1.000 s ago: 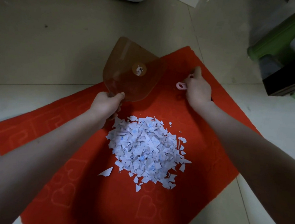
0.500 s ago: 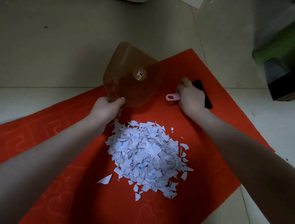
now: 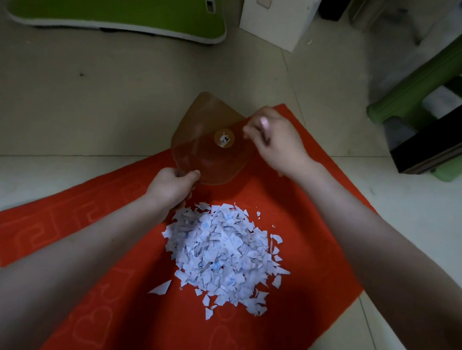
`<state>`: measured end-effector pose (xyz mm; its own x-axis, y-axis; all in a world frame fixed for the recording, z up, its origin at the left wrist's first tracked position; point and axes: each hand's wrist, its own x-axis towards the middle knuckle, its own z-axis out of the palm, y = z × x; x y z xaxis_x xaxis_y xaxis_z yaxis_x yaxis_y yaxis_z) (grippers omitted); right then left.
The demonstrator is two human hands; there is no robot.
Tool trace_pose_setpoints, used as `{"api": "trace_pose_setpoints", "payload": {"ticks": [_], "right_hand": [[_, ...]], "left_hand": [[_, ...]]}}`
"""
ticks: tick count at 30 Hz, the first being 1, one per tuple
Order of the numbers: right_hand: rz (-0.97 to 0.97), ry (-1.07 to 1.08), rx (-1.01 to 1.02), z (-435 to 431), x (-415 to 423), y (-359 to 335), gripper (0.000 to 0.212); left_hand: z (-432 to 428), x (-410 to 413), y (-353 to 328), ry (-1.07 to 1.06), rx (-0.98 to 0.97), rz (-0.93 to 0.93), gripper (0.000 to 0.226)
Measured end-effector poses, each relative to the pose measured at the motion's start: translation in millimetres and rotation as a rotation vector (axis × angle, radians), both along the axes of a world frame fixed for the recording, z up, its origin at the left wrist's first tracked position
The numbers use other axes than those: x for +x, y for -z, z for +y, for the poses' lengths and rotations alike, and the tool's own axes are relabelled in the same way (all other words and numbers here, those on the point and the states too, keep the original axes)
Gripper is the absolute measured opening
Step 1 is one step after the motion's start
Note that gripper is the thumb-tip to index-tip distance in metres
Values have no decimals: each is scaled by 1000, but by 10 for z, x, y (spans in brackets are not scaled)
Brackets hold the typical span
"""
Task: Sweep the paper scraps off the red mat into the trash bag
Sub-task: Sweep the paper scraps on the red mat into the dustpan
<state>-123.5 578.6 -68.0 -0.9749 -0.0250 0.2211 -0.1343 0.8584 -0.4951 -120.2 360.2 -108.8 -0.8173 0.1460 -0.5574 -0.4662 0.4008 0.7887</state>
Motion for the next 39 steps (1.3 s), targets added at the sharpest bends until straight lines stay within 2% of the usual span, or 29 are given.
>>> {"api": "trace_pose_setpoints", "payload": {"ticks": [2, 5, 9, 12, 15, 17, 21, 23, 26, 28, 34, 39], "right_hand": [[-72, -72, 39, -38, -11, -70, 7], [-89, -112, 67, -64, 52, -157, 5], [21, -99, 22, -63, 163, -199, 9], [64, 49, -75, -31, 300, -150, 14], [-27, 239, -158, 80, 487, -59, 20], [-43, 323, -294, 208, 624, 10, 21], [72, 516, -597, 481, 898, 98, 18], [103, 625, -659, 604, 1009, 158, 20], [7, 618, -448, 631, 1144, 261, 15], [-72, 571, -299, 494, 1245, 276, 19], [-302, 215, -232, -176, 1555, 120, 17], [-147, 252, -210, -66, 1637, -77, 16]], "left_hand": [[-35, 21, -36, 11, -8, 25, 37], [-121, 50, -52, 45, -65, 68, 42], [-214, 98, -42, 71, -108, 43, 40], [-265, 142, -54, 70, -120, 31, 37], [-311, 159, -76, 86, -156, 47, 34], [-340, 161, -74, 115, -198, 53, 32], [-370, 195, -82, 117, -233, 78, 29], [-375, 199, -103, 84, -248, 97, 30], [-381, 167, -127, 45, -243, 111, 32], [-359, 159, -152, 51, -218, 110, 31], [-275, 193, -189, 79, -182, 88, 27], [-272, 241, -198, 106, -188, 86, 32]]}}
